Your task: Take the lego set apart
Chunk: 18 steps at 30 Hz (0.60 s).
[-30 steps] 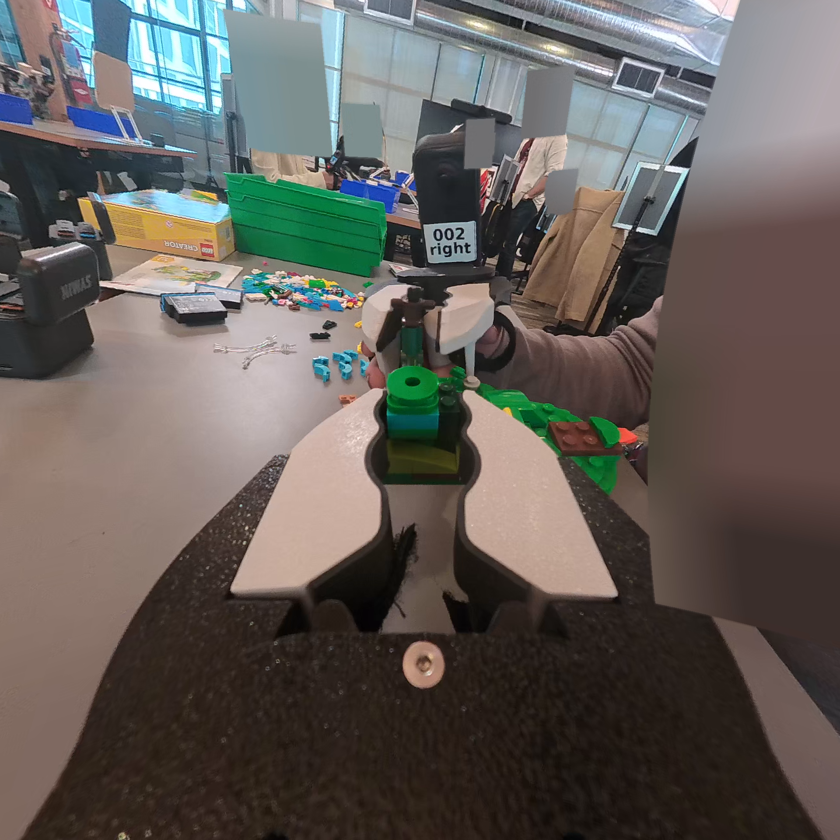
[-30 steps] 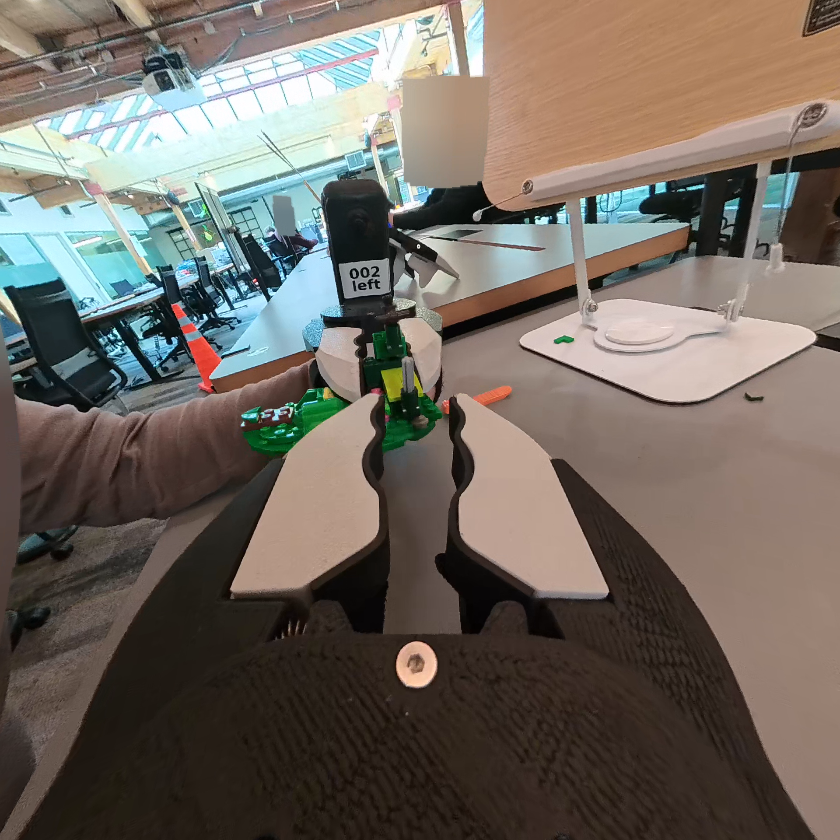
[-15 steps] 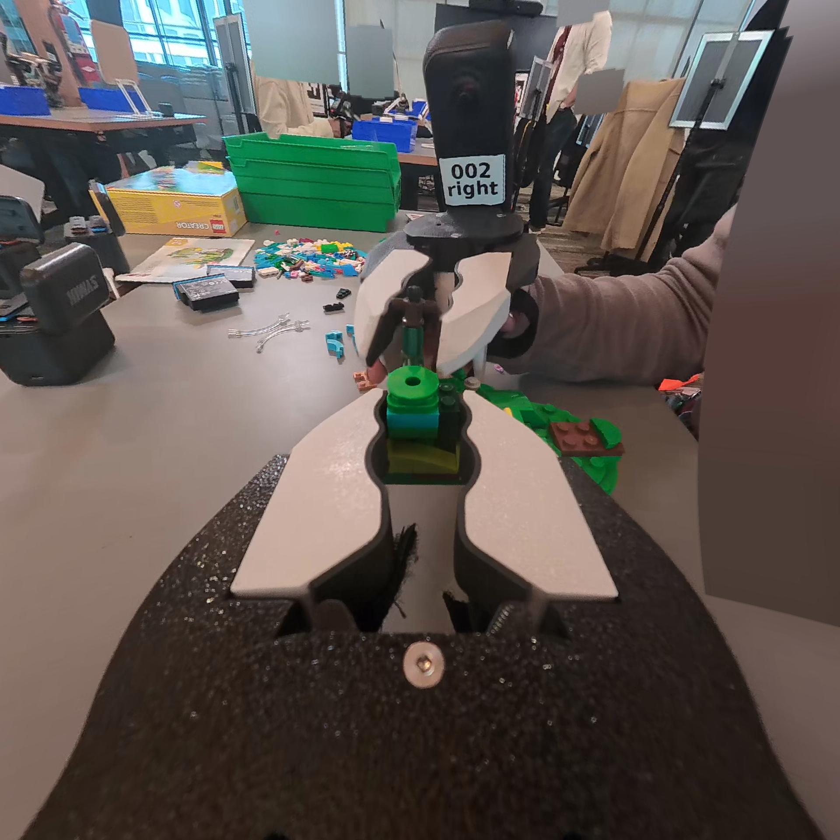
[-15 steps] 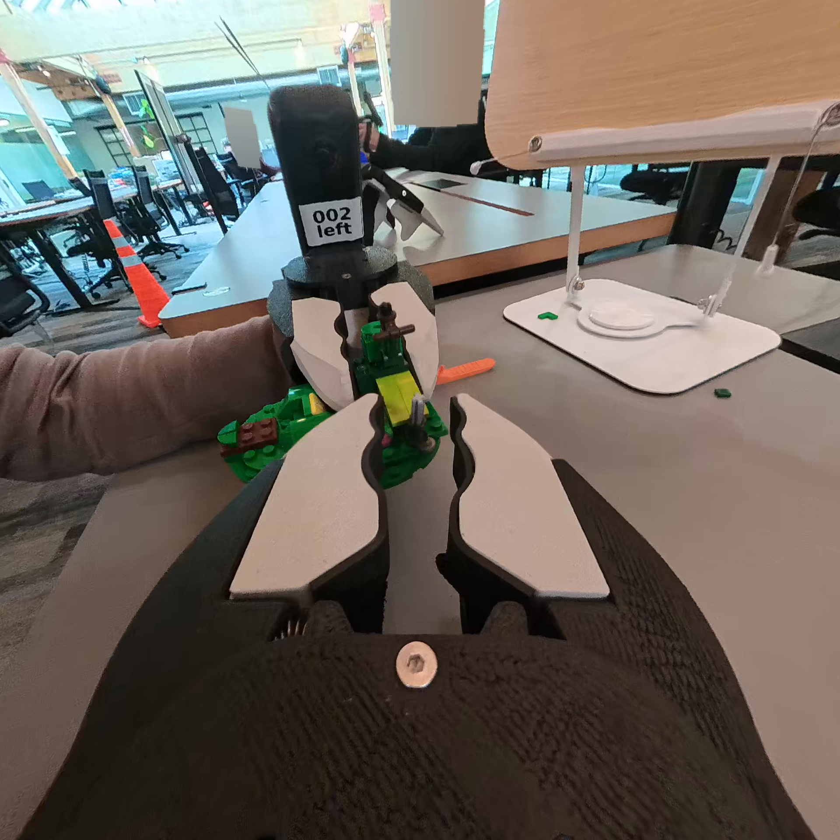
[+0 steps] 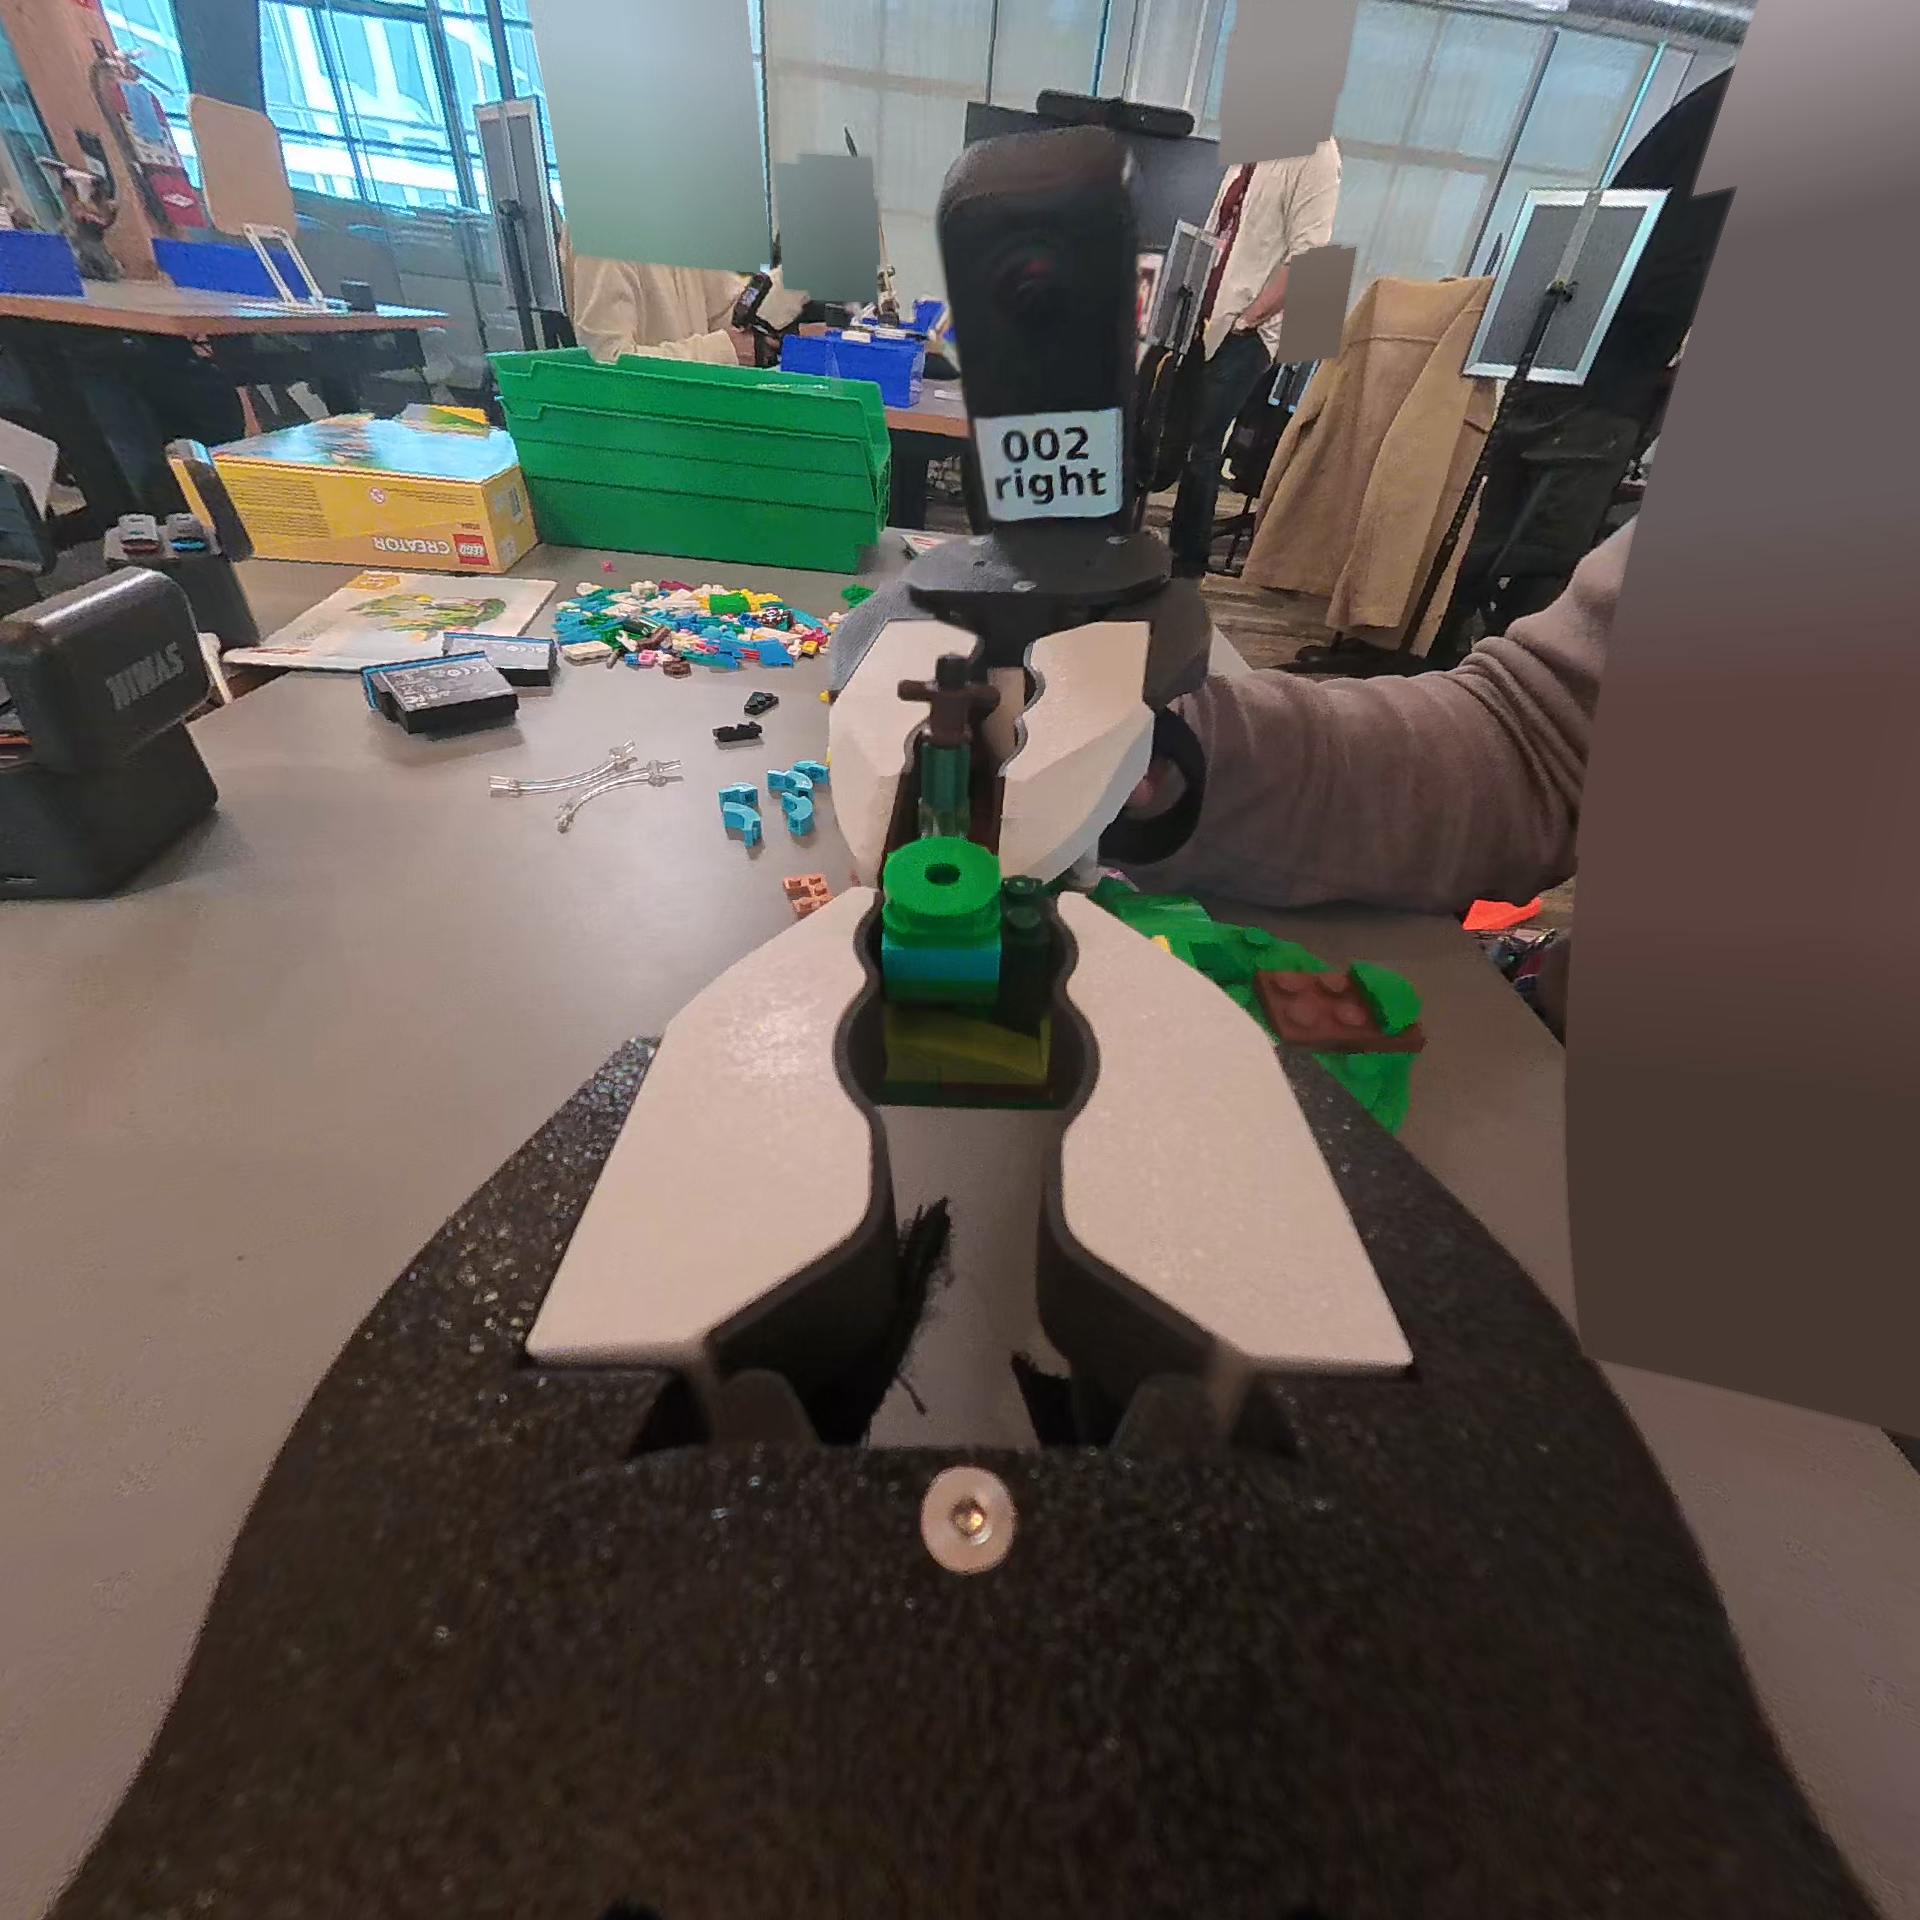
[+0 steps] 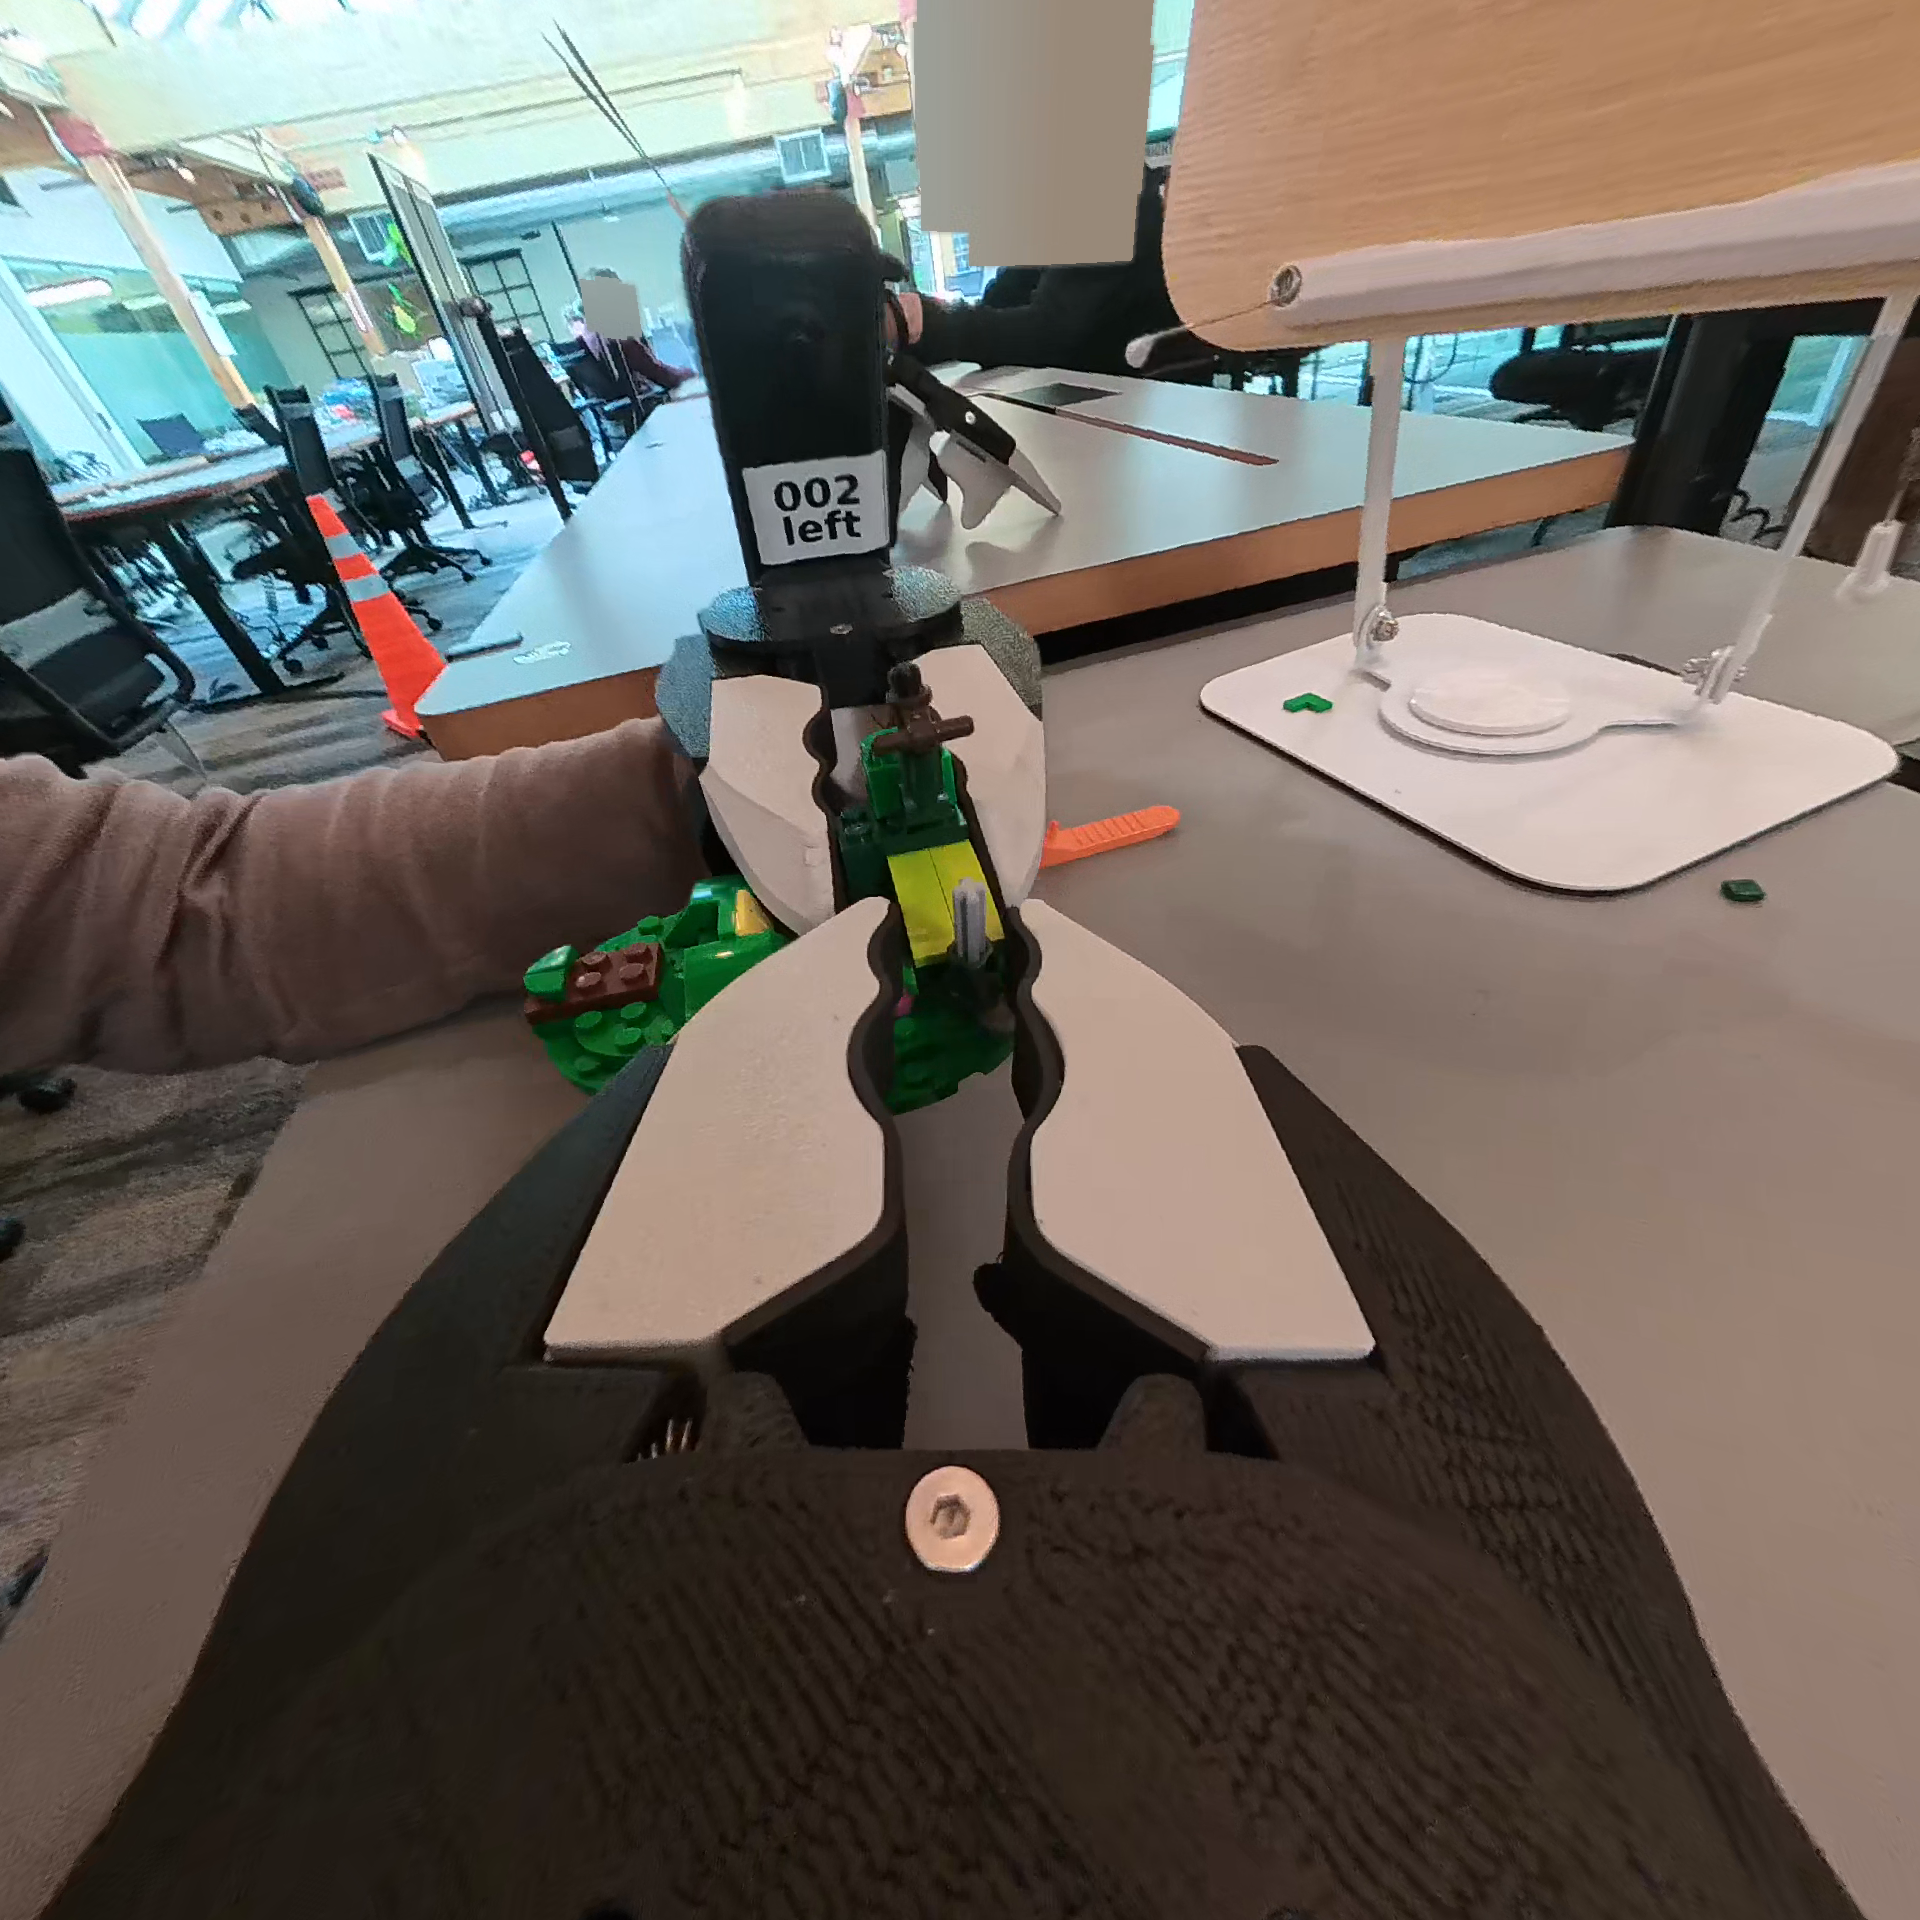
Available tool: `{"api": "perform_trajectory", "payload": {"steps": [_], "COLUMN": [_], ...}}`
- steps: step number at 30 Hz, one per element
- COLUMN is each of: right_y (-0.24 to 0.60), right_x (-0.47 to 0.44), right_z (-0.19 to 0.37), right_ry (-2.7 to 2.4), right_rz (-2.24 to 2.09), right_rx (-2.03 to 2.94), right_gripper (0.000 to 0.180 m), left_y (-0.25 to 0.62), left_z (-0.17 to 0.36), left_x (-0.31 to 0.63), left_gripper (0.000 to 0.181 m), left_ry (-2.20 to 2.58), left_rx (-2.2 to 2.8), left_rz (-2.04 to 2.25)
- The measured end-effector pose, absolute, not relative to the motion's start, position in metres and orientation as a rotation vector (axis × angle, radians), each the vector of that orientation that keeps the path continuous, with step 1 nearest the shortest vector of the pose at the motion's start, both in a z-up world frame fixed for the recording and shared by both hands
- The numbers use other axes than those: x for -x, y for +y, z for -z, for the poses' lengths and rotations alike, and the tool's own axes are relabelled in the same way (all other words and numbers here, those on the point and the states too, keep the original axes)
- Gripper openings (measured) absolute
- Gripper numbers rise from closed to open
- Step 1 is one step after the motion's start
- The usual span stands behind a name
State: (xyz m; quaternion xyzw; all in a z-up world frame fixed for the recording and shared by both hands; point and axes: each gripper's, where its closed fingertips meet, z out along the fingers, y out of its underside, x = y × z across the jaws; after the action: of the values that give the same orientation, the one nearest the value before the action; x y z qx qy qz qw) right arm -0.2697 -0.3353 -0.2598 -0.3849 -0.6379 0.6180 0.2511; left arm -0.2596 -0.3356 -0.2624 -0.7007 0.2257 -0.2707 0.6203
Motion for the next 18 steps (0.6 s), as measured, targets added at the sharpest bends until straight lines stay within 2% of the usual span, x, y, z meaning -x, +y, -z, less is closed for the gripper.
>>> {"api": "perform_trajectory", "payload": {"steps": [3,5,7,13,16,18], "right_y": [-0.331,-0.326,-0.320,-0.319,-0.319,-0.316], "right_x": [0.272,0.275,0.278,0.280,0.281,0.282], "right_z": [0.264,0.271,0.278,0.287,0.290,0.290], "right_ry": [-1.756,-1.776,-1.793,-1.847,-1.861,-1.855], "right_rz": [-1.559,-1.441,-1.323,-1.086,-1.004,-0.978], "right_rx": [1.037,1.044,1.041,0.950,0.909,0.913], "right_gripper": [0.016,0.016,0.016,0.016,0.016,0.016], "left_y": [-0.330,-0.327,-0.326,-0.321,-0.319,-0.318], "left_z": [0.267,0.269,0.267,0.269,0.273,0.274], "left_x": [0.264,0.271,0.276,0.281,0.277,0.280], "left_gripper": [0.029,0.040,0.044,0.038,0.014,0.013], "left_ry": [0.483,0.464,0.467,0.570,0.637,0.627], "left_rx": [1.647,1.664,1.664,1.695,1.708,1.750], "left_rz": [0.580,0.510,0.442,0.126,0.024,0.023]}}
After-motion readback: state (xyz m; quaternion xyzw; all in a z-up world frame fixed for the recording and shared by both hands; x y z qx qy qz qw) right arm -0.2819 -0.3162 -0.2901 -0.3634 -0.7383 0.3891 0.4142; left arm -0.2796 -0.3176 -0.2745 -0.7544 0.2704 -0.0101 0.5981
